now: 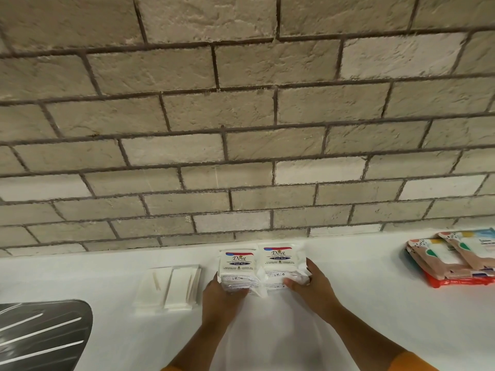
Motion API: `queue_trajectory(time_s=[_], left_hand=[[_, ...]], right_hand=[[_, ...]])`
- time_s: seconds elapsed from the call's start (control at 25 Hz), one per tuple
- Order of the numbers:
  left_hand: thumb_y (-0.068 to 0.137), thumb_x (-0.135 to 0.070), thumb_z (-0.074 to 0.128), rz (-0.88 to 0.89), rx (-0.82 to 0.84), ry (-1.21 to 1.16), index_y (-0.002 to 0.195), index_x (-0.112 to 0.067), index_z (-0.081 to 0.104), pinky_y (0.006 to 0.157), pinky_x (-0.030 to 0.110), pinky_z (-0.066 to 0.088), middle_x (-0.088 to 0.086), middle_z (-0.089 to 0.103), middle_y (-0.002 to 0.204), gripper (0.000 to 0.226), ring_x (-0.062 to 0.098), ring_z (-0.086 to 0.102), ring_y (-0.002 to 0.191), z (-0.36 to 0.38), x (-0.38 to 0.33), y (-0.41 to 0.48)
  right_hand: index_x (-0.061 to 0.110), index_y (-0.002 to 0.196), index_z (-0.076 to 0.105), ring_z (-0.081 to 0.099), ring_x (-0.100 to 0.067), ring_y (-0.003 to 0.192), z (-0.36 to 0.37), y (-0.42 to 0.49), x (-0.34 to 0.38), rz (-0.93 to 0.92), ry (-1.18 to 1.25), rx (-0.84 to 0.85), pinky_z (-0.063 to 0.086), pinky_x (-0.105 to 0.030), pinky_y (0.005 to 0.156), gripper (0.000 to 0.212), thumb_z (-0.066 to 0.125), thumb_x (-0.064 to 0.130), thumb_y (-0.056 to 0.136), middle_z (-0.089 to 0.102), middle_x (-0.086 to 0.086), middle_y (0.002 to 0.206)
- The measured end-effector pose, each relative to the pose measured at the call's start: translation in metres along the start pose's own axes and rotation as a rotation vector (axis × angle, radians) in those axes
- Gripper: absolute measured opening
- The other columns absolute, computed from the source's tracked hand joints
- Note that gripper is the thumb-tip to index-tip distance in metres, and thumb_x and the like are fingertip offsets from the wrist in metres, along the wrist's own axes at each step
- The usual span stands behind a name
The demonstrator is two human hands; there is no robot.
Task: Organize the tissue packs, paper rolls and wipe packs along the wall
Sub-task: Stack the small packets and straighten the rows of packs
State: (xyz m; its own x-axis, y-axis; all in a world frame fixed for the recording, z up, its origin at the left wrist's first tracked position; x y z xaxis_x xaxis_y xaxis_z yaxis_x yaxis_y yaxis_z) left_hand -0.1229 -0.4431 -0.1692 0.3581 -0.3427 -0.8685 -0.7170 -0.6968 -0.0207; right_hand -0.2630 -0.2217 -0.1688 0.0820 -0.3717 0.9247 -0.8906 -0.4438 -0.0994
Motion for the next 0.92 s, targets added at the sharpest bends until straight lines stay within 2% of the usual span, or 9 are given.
queue_trajectory(time_s=[0.16,0.32,0.48,0.52,0.6,0.72,0.84,0.92], left_hand=[[0.064,-0.04,0.088,0.002,0.017,0.005,0.111,-0.028,0.075,0.072,0.003,0.047,-0.015,0.077,0.1,0.05,0.002,0.071,0.092,0.001,0.006,0.001],[0.068,-0.032,0.09,-0.019,0.033,-0.016,0.11,-0.03,0.072,0.076,0.011,0.049,-0.018,0.073,0.096,0.046,0.004,0.069,0.092,-0.002,0.001,-0.002],[0.062,-0.03,0.093,-0.063,0.08,-0.043,0.112,-0.036,0.065,0.071,0.003,0.048,-0.02,0.075,0.097,0.058,-0.012,0.068,0.086,-0.008,0.005,-0.001],[0.063,-0.027,0.093,-0.076,0.082,-0.049,0.114,-0.035,0.064,0.072,0.005,0.05,-0.018,0.076,0.098,0.059,-0.015,0.067,0.084,-0.009,0.008,-0.002],[0.068,-0.024,0.09,-0.082,0.08,-0.048,0.116,-0.03,0.065,0.076,0.011,0.054,-0.015,0.076,0.101,0.054,-0.016,0.066,0.084,-0.009,0.011,-0.006],[0.073,-0.023,0.088,-0.087,0.104,-0.043,0.114,-0.03,0.065,0.069,0.004,0.048,-0.013,0.075,0.102,0.047,-0.02,0.063,0.081,-0.008,0.009,-0.011],[0.067,-0.028,0.087,-0.132,0.12,-0.057,0.112,-0.029,0.068,0.081,0.027,0.058,-0.011,0.077,0.101,0.049,0.002,0.072,0.09,-0.011,0.014,-0.009],[0.068,-0.027,0.084,-0.204,0.034,-0.03,0.098,-0.023,0.066,0.075,0.036,0.055,-0.006,0.073,0.088,0.035,0.02,0.07,0.086,-0.01,0.009,-0.019]], right_hand=[[0.043,0.123,0.062,0.07,0.003,0.1,0.001,0.0,0.005,0.017,0.041,0.018,0.057,-0.031,0.095,0.052,0.085,0.047,0.076,0.075,0.023,0.112],[0.044,0.122,0.063,0.071,0.0,0.103,0.001,0.001,0.006,0.034,0.074,0.034,0.057,-0.038,0.098,0.056,0.083,0.055,0.071,0.075,0.023,0.112],[0.043,0.125,0.061,0.071,-0.004,0.105,0.0,-0.001,0.006,0.04,0.105,0.03,0.056,-0.043,0.1,0.063,0.085,0.055,0.068,0.075,0.02,0.114],[0.043,0.127,0.06,0.071,-0.005,0.106,0.001,-0.001,0.006,0.05,0.114,0.017,0.056,-0.044,0.1,0.067,0.086,0.052,0.067,0.075,0.018,0.115],[0.041,0.133,0.055,0.07,-0.01,0.109,0.001,-0.003,0.003,0.084,0.156,-0.028,0.055,-0.045,0.102,0.075,0.09,0.041,0.066,0.072,0.013,0.121],[0.033,0.146,0.044,0.065,-0.018,0.116,-0.002,-0.012,0.002,0.138,0.204,-0.066,0.052,-0.046,0.105,0.093,0.092,0.028,0.067,0.063,0.003,0.132],[0.028,0.152,0.037,0.062,-0.022,0.115,-0.013,-0.023,0.0,0.172,0.191,-0.055,0.053,-0.035,0.095,0.095,0.09,0.019,0.073,0.058,-0.002,0.133],[0.027,0.147,0.043,0.063,-0.02,0.109,-0.026,-0.034,-0.003,0.192,0.196,-0.06,0.052,-0.027,0.081,0.084,0.087,0.012,0.077,0.06,-0.004,0.13]])
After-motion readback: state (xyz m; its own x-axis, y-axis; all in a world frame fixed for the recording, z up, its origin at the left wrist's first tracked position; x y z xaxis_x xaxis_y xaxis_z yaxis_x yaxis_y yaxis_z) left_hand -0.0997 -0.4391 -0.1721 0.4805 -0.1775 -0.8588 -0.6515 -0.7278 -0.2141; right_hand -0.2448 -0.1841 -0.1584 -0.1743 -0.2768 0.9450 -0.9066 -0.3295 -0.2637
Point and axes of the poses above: each hand's wrist, its own y-axis towards the middle knuckle, its own z-axis out of the palm, x = y × z, the point moved 1 cm from there along y, towards the middle knuckle
